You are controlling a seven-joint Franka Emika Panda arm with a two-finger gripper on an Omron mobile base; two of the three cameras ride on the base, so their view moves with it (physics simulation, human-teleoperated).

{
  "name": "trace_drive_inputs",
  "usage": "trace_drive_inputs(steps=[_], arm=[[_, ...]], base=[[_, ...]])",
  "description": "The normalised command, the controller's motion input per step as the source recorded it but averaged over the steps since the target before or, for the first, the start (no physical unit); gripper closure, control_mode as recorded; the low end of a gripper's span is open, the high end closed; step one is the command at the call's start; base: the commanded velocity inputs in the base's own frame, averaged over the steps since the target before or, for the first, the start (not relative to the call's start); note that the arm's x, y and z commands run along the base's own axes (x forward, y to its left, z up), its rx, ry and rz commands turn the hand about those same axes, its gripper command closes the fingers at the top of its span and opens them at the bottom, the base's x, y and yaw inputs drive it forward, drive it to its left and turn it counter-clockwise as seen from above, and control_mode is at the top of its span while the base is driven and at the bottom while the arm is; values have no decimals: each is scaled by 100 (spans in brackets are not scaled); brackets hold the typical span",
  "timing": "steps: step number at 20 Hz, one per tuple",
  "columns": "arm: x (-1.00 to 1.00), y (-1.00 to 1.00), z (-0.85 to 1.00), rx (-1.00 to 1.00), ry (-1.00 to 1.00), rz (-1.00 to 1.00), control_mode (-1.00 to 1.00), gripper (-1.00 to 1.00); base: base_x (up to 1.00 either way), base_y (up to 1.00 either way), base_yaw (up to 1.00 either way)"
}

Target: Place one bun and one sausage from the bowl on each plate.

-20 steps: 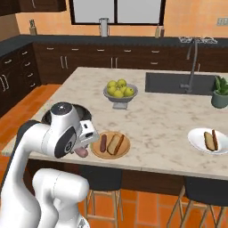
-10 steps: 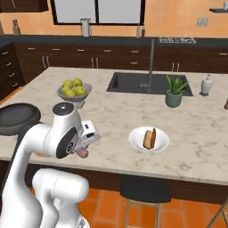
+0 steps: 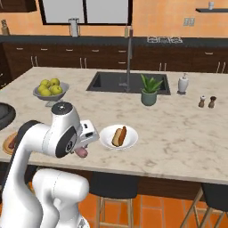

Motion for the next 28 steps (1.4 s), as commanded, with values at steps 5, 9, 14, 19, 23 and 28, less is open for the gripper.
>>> trace_drive_inputs(steps=[5, 9, 14, 19, 23, 28], arm=[[0, 0, 0, 0, 0, 0, 100, 100], [0, 0, 0, 0, 0, 0, 100, 100], [0, 0, 0, 0, 0, 0, 100, 100], [12, 19, 0, -3, -1, -3, -100, 100], [76, 65, 0, -4, -9, -30, -100, 100], [99, 23, -1, 1, -7, -37, -100, 100]], base=[[35, -32, -17], [73, 13, 0], [11, 3, 0], [0, 0, 0], [0, 0, 0], [0, 0, 0]])
